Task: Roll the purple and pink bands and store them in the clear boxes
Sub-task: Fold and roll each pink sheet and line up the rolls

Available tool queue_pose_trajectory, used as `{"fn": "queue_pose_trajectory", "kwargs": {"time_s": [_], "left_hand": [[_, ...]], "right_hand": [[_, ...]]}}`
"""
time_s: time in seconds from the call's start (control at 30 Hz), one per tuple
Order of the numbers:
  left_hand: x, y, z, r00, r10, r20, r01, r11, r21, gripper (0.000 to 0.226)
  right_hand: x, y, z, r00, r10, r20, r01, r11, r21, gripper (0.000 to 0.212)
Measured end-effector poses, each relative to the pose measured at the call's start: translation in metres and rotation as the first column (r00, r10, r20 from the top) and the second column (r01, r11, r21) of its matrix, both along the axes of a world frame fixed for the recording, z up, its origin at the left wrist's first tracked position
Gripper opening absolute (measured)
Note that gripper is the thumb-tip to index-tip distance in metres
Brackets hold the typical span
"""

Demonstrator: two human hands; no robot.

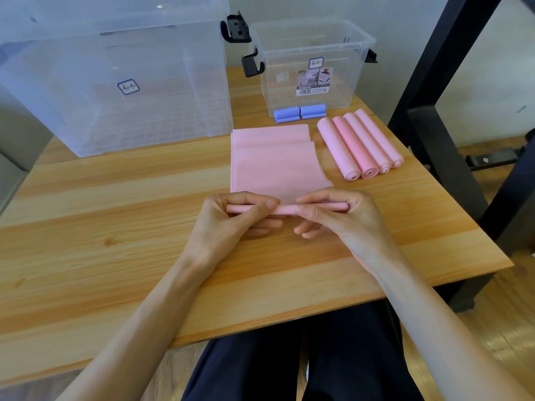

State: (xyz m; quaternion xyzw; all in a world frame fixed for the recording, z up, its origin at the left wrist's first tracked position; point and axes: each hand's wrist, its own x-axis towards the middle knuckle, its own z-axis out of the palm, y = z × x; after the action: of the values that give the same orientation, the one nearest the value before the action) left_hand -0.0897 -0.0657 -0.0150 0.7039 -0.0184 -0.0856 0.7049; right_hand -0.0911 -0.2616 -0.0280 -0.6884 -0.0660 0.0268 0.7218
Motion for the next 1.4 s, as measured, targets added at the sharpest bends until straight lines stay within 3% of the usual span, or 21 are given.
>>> {"fn": "queue_pose_trajectory", "kwargs": {"time_s": [0.77, 1.1, 1.27, 1.4], "left_hand": [[0.0009, -0.0005, 0.0002, 1.0, 0.002, -0.016, -0.002, 1.0, -0.01, 0.026], [0.0011, 0.0008, 0.0001, 1.0, -0.013, 0.011, 0.013, 0.999, -0.036, 0.02], [-0.0001, 0.0009, -0.0001, 0.996, -0.049, 0.071, 0.046, 0.998, 0.037, 0.023], [-0.0005, -0.0011, -0.0002, 0.998, -0.014, 0.058, 0.015, 1.0, -0.011, 0.019]], "right_hand": [[-0.0002, 0.0002, -0.0007, 1.0, 0.001, 0.008, -0.001, 1.0, -0.004, 0.017], [-0.0001, -0.0001, -0.002, 0.999, 0.047, 0.011, -0.047, 0.997, -0.067, 0.019], [-0.0003, -0.0013, -0.0017, 0.999, 0.047, 0.024, -0.046, 0.998, -0.049, 0.015], [-0.0011, -0.0006, -0.0005, 0.999, 0.022, 0.026, -0.021, 0.998, -0.055, 0.014]]}}
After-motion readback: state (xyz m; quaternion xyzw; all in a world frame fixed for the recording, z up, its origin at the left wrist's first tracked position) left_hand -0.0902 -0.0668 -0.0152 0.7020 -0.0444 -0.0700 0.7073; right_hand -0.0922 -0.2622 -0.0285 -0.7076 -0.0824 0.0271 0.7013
